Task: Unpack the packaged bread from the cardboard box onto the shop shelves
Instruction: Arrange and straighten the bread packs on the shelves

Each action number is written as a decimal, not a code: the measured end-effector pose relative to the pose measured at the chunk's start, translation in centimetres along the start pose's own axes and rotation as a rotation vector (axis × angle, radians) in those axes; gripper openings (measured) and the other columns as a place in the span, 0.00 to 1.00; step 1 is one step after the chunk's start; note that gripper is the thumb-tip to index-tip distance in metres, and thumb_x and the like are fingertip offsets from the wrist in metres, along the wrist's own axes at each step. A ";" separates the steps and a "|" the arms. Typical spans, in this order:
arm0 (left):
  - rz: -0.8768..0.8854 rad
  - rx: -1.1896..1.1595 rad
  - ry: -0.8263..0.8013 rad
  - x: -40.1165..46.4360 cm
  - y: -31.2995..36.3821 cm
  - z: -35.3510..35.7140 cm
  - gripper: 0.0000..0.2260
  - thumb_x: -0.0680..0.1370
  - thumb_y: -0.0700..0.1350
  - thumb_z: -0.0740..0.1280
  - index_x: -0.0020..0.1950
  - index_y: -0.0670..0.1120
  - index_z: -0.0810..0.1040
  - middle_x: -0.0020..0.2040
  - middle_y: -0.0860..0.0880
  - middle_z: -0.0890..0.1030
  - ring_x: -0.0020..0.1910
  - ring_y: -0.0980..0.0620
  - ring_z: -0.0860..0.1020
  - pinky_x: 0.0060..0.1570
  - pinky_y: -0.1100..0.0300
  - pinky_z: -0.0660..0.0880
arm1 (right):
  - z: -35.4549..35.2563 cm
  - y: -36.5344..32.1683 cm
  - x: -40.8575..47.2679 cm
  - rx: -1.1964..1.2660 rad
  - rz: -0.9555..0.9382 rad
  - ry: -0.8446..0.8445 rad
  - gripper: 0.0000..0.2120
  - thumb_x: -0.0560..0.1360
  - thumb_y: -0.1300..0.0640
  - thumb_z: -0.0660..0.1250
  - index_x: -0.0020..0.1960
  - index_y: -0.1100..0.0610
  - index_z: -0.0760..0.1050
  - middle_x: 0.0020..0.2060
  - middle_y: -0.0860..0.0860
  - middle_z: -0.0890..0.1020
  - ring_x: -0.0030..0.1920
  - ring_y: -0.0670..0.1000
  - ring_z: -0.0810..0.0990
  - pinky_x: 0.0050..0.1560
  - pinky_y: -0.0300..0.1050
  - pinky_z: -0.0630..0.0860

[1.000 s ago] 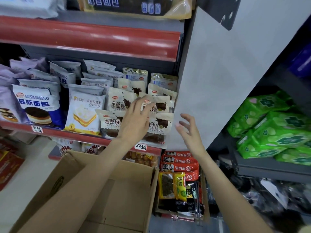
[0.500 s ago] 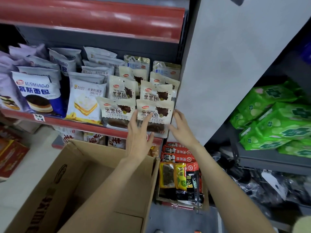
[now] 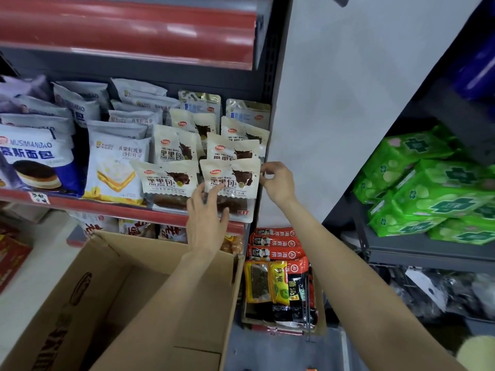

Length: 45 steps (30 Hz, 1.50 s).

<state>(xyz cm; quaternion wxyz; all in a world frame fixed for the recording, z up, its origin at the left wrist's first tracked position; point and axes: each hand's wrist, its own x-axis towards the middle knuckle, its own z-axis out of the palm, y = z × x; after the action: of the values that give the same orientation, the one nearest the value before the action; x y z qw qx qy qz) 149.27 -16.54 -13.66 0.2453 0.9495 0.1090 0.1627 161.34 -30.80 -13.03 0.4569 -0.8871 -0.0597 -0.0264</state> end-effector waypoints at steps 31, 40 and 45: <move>-0.194 -0.463 -0.217 1.1 0.4 -0.4 0.30 0.79 0.40 0.63 0.76 0.48 0.51 0.72 0.49 0.68 0.68 0.48 0.69 0.61 0.58 0.67 | 1.9 -1.2 -7.7 0.631 0.150 -0.303 0.31 0.77 0.40 0.42 0.77 0.49 0.46 0.74 0.49 0.62 0.67 0.41 0.62 0.46 0.17 0.66; -0.241 -0.386 -0.453 -2.1 0.2 -5.2 0.27 0.80 0.45 0.62 0.77 0.48 0.55 0.76 0.52 0.59 0.75 0.52 0.58 0.73 0.52 0.57 | 1.1 -2.4 -10.7 0.515 0.113 -0.106 0.26 0.78 0.40 0.51 0.74 0.42 0.49 0.72 0.36 0.57 0.70 0.33 0.56 0.70 0.38 0.61; -0.234 -0.457 -0.265 -3.1 -5.2 -10.7 0.14 0.78 0.39 0.64 0.63 0.50 0.74 0.58 0.55 0.77 0.56 0.60 0.75 0.59 0.64 0.71 | 1.7 -4.9 -13.8 0.198 -0.136 0.250 0.15 0.78 0.53 0.60 0.65 0.49 0.68 0.61 0.44 0.72 0.62 0.46 0.71 0.60 0.56 0.73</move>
<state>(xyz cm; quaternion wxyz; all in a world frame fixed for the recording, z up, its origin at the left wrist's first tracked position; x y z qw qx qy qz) 141.82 -8.40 -8.18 0.4821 0.8635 0.1454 0.0280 146.97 -27.74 -11.42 0.5430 -0.8216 -0.0643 -0.1615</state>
